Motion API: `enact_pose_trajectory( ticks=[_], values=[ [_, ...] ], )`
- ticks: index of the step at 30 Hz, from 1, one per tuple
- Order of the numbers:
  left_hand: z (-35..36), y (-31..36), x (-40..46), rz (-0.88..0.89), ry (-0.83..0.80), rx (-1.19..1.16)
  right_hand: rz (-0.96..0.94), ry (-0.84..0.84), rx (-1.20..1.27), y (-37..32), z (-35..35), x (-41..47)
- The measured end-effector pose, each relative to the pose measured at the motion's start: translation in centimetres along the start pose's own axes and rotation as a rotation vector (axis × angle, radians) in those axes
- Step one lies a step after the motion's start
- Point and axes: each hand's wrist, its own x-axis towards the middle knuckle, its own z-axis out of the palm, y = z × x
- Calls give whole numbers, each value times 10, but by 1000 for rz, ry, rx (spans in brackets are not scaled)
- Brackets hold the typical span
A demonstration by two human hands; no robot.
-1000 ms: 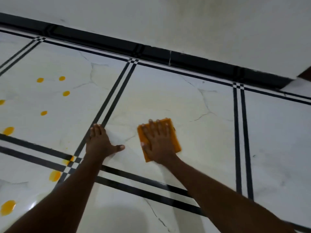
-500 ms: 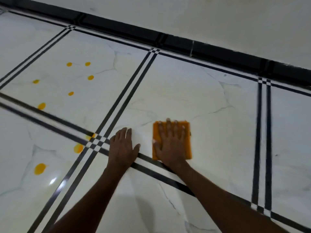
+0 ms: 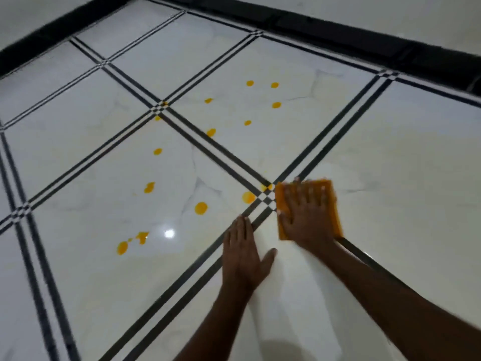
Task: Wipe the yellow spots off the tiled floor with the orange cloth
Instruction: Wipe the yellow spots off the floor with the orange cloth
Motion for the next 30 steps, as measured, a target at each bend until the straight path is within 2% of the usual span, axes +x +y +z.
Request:
enact_pose_trajectory(
  ticks=[2, 5, 7, 10, 11, 12, 14, 16, 17, 19, 22, 23, 25, 28, 29, 30],
  values=[
    [-2, -8, 0, -44, -22, -6, 132, -18, 0, 12, 2, 28],
    [-8, -23, -8, -51, -59, 3, 325, 47, 14, -7, 0, 12],
    [-12, -33, -13, -45, -68, -11, 216, 42, 19, -44, 0, 2],
    [-15, -49, -19, -12, -112, -3, -157, -14, 29, -77, 5, 40],
    [-16, -53, -19, 1, -132, 5, -186, -56, 28, -76, 5, 58],
    [-19, -55, -18, 15, -156, 16, -147, -66, 25, -69, 6, 71],
    [-26, -59, -14, 50, -193, 54, 68, -20, 33, -41, 4, 75],
    [-30, -60, -9, 77, -213, 85, 306, 60, 38, -20, -3, 46],
    [-31, -58, -8, 77, -221, 94, 362, 73, 49, -23, -6, 25],
    [-33, -52, -8, 60, -242, 122, 250, 55, 83, -47, -5, -5],
    [-31, -50, -9, 58, -253, 152, -178, -6, 90, -85, 13, 12],
    [-30, -51, -8, 60, -257, 160, -229, -16, 76, -84, 15, 32],
    [-32, -53, -6, 60, -270, 183, -121, -35, 57, -63, 9, 68],
    [-35, -52, -4, 49, -303, 191, 221, 14, 79, -27, 4, 81],
    [-36, -50, -5, 39, -311, 189, 209, 17, 75, -28, 2, 70],
    [-36, -48, -5, 30, -313, 186, 111, 15, 67, -35, 3, 57]
  ],
)
